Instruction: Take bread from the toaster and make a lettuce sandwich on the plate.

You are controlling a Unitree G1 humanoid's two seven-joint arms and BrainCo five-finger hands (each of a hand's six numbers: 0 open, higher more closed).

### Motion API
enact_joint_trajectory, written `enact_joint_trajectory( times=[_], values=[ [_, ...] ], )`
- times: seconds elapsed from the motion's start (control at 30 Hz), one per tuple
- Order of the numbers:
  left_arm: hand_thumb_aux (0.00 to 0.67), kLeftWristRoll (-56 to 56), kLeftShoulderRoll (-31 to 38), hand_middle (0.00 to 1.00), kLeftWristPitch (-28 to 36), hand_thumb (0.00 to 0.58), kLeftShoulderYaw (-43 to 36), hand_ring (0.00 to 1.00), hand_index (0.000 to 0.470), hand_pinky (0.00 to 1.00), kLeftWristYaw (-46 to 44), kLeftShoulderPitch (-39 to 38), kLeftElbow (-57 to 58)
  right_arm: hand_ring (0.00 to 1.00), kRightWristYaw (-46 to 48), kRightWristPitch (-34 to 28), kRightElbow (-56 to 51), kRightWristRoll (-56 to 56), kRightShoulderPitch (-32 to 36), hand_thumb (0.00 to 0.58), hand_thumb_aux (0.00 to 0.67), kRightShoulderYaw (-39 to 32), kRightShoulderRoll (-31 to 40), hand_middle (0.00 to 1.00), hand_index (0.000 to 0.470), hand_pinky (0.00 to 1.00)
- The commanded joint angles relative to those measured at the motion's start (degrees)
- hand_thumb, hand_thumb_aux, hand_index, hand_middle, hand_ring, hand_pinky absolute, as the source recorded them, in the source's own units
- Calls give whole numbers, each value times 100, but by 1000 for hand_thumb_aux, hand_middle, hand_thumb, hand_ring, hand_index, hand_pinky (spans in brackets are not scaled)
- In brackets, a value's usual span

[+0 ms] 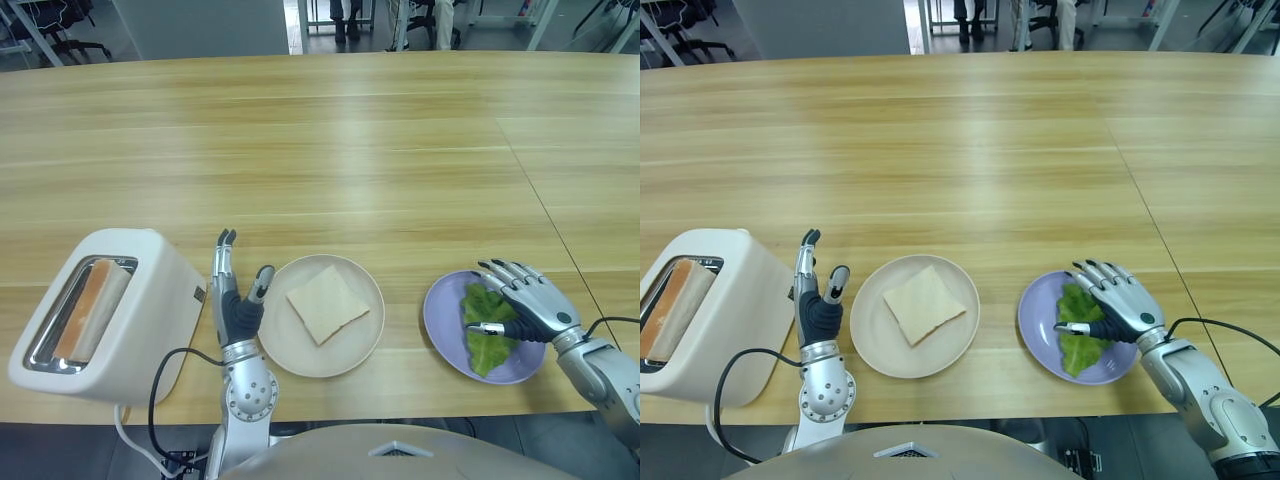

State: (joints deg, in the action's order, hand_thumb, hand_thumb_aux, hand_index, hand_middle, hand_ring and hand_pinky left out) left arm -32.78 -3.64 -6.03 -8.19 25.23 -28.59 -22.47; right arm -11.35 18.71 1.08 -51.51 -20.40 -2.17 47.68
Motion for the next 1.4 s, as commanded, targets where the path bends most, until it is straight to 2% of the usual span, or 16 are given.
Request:
enact_joint_trajectory(
  times=[0.03,0.4,0.83,0.97,1.03,1.07,1.1,1.13,1.17,1.2,1.3,1.33,1.4],
  values=[
    [0,9,-1,0,52,0,35,0,0,0,-28,-42,-6,0,-152,101,-282,-66,92,0,0,-60,64,0,0,0],
    [0,-21,-9,0,48,0,105,0,0,0,2,-81,-40,0,306,253,-452,260,444,0,0,-472,-264,0,0,0],
    [0,-12,-60,0,49,0,187,0,0,0,64,-222,-163,0,-1,-313,-552,-515,736,0,0,-522,-78,0,0,0],
    [0,-27,-73,0,51,0,212,0,0,0,73,-260,-185,0,106,-288,-550,-300,668,0,0,-512,-69,0,0,0],
    [0,-27,-76,0,48,0,227,0,0,0,73,-268,-182,0,171,-204,-534,-104,639,194,123,-532,-126,0,85,0],
    [0,-28,-71,0,48,0,232,0,0,0,65,-267,-184,0,195,-178,-540,-55,628,387,284,-537,-128,0,195,0],
    [0,-23,-70,0,47,0,241,0,0,0,63,-268,-189,0,215,-157,-550,-20,624,551,520,-536,-122,0,357,0],
    [0,-24,-67,0,47,0,248,0,0,0,59,-267,-191,0,209,-137,-542,-24,616,551,520,-537,-94,0,357,0],
    [0,-28,-65,0,48,0,258,0,0,0,59,-268,-194,0,186,-110,-530,-27,614,576,612,-528,-71,0,420,0],
    [0,-27,-66,0,48,0,269,0,0,0,62,-269,-194,0,162,-98,-526,-60,625,550,518,-525,-43,0,355,0],
    [0,-21,-76,0,47,0,285,0,0,0,66,-279,-203,0,150,-94,-607,-93,622,547,510,-503,14,0,350,0],
    [0,-21,-72,0,48,0,288,0,0,0,60,-281,-208,0,138,-98,-590,-112,600,462,368,-493,35,0,253,0],
    [0,-15,-78,0,53,0,301,0,0,0,61,-305,-233,0,165,-118,-608,-156,633,443,344,-500,107,0,236,0]
  ],
)
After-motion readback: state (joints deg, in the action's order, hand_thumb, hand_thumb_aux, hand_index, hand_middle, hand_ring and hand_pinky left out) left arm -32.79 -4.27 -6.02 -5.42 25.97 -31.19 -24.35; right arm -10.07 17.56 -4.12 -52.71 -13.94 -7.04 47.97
